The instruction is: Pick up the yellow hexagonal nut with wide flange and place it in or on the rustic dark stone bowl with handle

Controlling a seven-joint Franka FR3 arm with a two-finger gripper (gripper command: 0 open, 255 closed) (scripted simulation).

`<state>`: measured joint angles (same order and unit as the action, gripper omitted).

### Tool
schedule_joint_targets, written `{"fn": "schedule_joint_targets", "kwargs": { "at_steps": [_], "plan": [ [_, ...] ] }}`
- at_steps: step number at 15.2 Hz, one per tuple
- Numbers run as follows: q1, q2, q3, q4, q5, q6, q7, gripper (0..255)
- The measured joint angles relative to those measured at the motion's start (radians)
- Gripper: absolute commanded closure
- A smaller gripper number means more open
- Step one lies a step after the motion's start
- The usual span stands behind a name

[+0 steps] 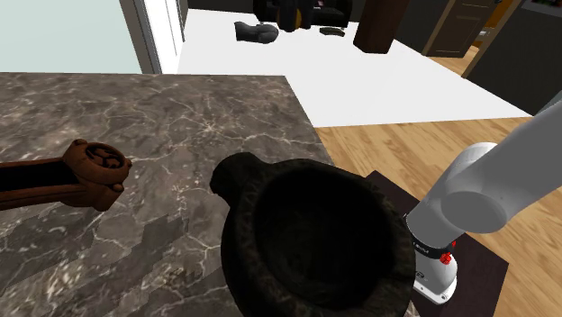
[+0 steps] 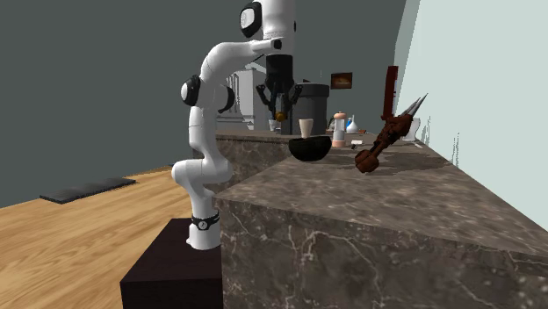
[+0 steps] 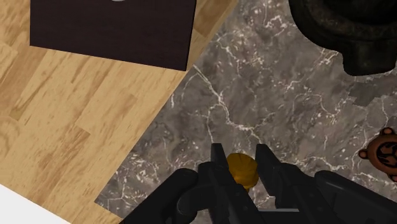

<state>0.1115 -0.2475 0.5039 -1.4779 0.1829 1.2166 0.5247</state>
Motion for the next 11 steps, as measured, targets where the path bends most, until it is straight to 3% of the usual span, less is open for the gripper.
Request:
{"fn": "schedule_joint_targets", "kwargs": {
  "at_steps": [7, 11],
  "plan": [
    [0.038, -0.048, 0.059, -0.010, 0.045, -0.016, 0.108, 255],
    [0.065, -0.035, 0.136, 0.033, 0.064, -0.028, 0.221, 255]
  ]
}}
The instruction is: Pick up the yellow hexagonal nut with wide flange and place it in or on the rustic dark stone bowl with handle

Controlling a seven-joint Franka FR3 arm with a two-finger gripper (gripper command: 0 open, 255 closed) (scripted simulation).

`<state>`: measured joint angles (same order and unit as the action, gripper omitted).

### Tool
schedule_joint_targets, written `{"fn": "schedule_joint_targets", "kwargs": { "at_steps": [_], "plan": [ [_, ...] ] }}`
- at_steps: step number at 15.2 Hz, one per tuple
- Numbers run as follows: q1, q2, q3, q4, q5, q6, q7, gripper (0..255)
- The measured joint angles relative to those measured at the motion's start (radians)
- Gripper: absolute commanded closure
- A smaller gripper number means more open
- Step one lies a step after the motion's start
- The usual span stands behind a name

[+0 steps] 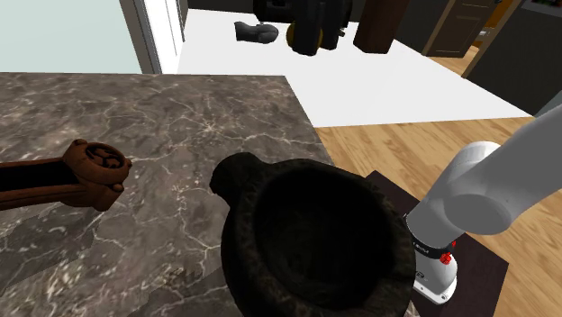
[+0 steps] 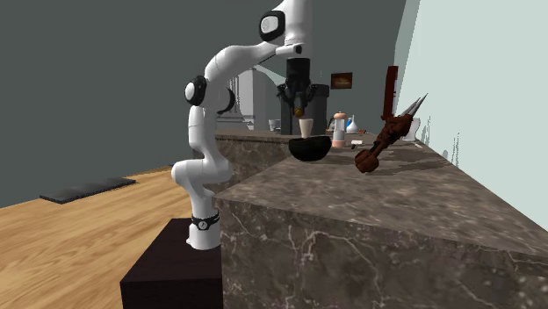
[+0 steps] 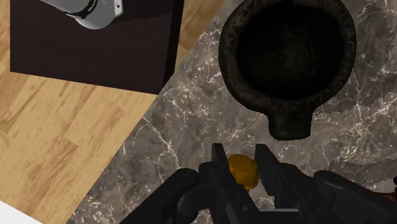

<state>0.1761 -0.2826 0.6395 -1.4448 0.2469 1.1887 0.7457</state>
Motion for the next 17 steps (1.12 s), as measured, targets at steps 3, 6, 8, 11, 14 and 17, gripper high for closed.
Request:
{"fn": "schedule_joint_targets", "kwargs": {
  "at_steps": [3, 6, 8, 11, 14, 17],
  "plan": [
    [0.019, -0.005, 0.052, 0.002, 0.017, 0.009, 0.075, 255],
    [0.038, 0.004, 0.122, 0.023, 0.028, 0.014, 0.167, 255],
    [0.047, 0.022, 0.171, 0.044, 0.027, 0.019, 0.228, 255],
    [0.054, -0.005, 0.166, -0.006, 0.043, 0.049, 0.225, 255],
    [0.060, -0.039, 0.152, -0.076, 0.061, 0.090, 0.206, 255],
    [0.069, -0.073, 0.138, -0.145, 0.078, 0.129, 0.186, 255]
  ]
}}
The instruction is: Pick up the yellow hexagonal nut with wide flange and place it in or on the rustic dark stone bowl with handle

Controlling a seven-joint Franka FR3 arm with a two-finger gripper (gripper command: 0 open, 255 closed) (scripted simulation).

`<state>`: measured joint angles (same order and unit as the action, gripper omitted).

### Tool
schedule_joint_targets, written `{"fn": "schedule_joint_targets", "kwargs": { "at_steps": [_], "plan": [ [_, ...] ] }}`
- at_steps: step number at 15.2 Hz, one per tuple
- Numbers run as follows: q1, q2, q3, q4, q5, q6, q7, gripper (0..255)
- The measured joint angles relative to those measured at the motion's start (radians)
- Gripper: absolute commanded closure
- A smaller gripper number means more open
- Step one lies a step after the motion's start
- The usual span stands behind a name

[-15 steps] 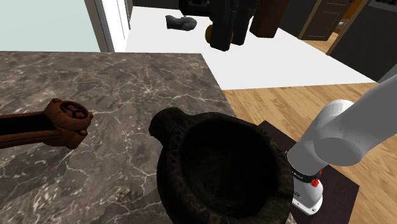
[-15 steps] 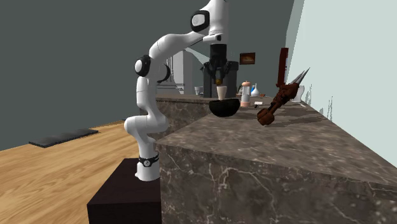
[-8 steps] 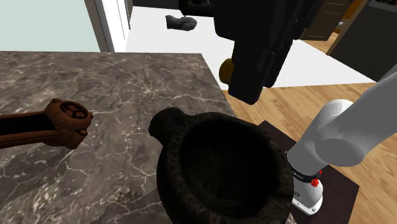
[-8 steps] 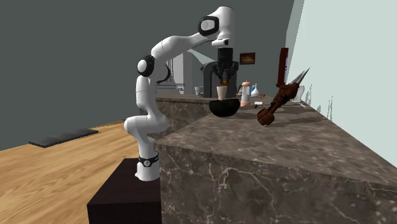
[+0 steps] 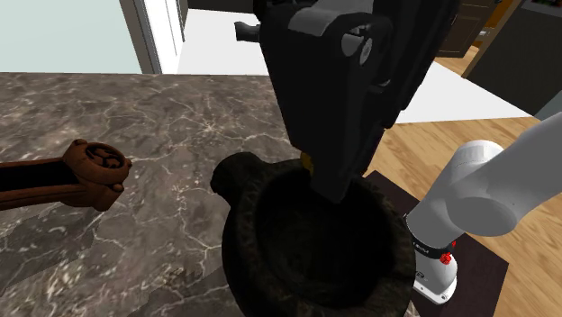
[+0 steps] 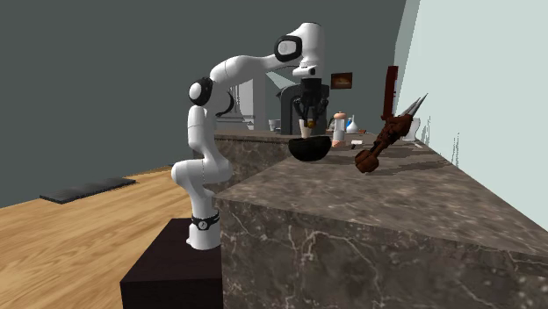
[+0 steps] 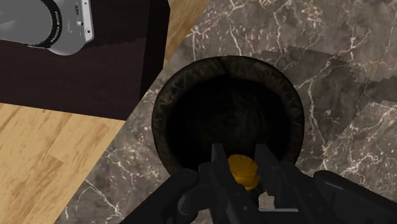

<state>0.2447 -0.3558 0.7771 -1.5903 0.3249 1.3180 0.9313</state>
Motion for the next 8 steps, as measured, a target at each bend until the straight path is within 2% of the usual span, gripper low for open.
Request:
{"fn": "schedule_joint_targets", "kwargs": {
  "at_steps": [5, 8],
  "plan": [
    [0.011, -0.041, -0.012, -0.097, 0.020, 0.060, -0.026, 255],
    [0.013, -0.046, -0.014, -0.111, 0.022, 0.070, -0.029, 255]
  ]
}}
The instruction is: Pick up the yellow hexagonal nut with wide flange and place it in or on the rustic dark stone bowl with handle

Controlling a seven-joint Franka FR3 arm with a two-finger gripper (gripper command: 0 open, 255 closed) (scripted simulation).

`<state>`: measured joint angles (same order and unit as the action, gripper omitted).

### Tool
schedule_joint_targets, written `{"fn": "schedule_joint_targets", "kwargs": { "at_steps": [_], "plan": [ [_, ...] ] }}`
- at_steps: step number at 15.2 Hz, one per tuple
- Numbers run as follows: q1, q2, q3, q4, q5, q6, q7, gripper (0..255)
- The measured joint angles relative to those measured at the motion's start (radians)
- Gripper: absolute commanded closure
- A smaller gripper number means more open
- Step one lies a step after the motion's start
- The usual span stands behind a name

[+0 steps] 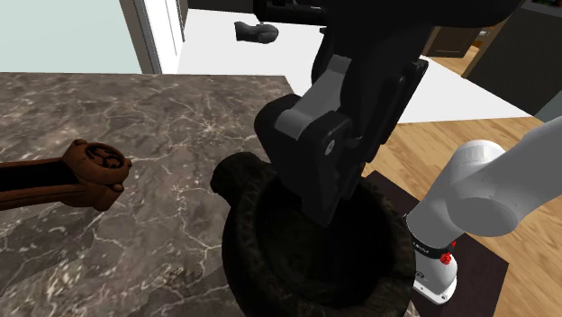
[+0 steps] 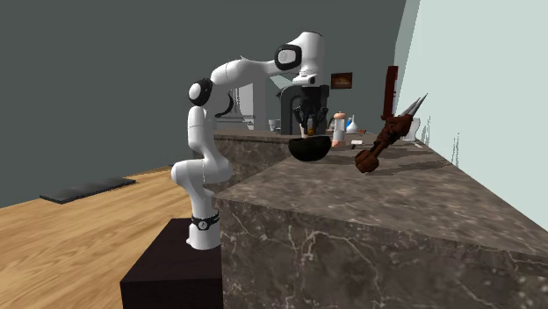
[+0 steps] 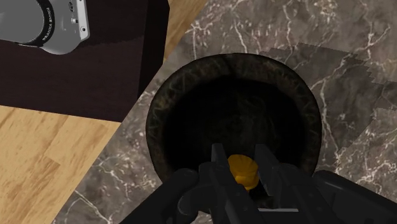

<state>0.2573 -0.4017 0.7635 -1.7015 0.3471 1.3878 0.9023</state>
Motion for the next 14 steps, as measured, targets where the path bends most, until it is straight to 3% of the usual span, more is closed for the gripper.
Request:
{"fn": "schedule_joint_targets", "kwargs": {
  "at_steps": [3, 4, 10, 14],
  "plan": [
    [0.000, 0.000, 0.000, -0.001, 0.000, 0.001, 0.000, 255],
    [0.000, 0.000, 0.000, -0.001, 0.000, 0.001, 0.000, 0],
    [0.000, 0.000, 0.000, -0.001, 0.000, 0.001, 0.000, 0],
    [-0.020, 0.072, 0.025, 0.152, -0.036, -0.086, 0.039, 0]
  ]
}}
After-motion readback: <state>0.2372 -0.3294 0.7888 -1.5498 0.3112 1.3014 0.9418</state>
